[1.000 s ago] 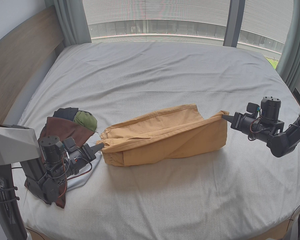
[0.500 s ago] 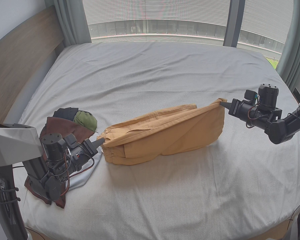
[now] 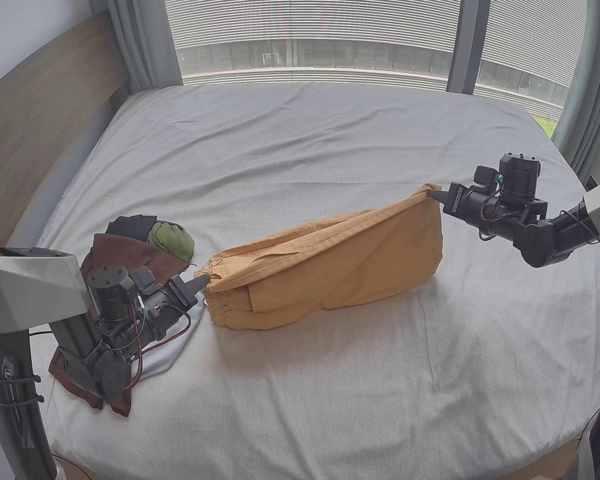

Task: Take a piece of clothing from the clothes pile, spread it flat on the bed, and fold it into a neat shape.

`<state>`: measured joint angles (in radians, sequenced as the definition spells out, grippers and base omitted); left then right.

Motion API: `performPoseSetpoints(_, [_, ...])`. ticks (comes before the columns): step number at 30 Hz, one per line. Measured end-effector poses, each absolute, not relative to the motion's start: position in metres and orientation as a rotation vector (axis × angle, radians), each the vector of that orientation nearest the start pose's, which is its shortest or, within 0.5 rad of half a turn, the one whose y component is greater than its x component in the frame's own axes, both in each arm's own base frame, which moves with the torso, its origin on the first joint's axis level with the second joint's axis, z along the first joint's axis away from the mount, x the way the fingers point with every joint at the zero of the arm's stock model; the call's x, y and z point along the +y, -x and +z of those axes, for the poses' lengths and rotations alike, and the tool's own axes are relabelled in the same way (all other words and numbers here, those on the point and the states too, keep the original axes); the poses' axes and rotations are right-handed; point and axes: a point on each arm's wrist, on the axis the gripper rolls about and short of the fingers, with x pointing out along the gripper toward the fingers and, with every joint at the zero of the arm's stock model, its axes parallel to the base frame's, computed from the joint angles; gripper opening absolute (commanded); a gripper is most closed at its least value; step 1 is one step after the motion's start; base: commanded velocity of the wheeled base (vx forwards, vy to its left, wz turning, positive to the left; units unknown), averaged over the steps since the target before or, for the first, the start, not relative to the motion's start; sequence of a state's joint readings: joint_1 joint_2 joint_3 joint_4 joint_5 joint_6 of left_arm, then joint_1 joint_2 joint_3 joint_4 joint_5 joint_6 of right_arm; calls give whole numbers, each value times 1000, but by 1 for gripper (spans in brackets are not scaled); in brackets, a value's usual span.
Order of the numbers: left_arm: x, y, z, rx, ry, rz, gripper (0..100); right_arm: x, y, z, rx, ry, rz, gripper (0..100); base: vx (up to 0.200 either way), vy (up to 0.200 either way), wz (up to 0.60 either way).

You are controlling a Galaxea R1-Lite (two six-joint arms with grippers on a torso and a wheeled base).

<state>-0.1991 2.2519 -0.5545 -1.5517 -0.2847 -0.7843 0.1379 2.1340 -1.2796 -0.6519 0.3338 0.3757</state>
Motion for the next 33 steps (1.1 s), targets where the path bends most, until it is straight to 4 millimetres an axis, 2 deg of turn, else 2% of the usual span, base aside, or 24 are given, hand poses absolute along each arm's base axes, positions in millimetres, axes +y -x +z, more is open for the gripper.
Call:
performPoseSetpoints(16, [-73, -340, 33, 318, 792, -375, 0, 70, -438, 155, 279, -387, 433, 0, 0, 0, 0])
performPoseSetpoints(21, [-74, -346, 36, 292, 798, -375, 0, 72, -447, 156, 264, -386, 436, 0, 0, 0, 0])
performPoseSetpoints(26, [-76, -359, 38, 243, 810, -362, 0, 75, -463, 146, 265, -387, 437, 0, 0, 0, 0])
performPoseSetpoints(33, [-76, -376, 32, 210, 837, -345, 0, 84, -482, 128, 265, -388, 450, 0, 0, 0, 0])
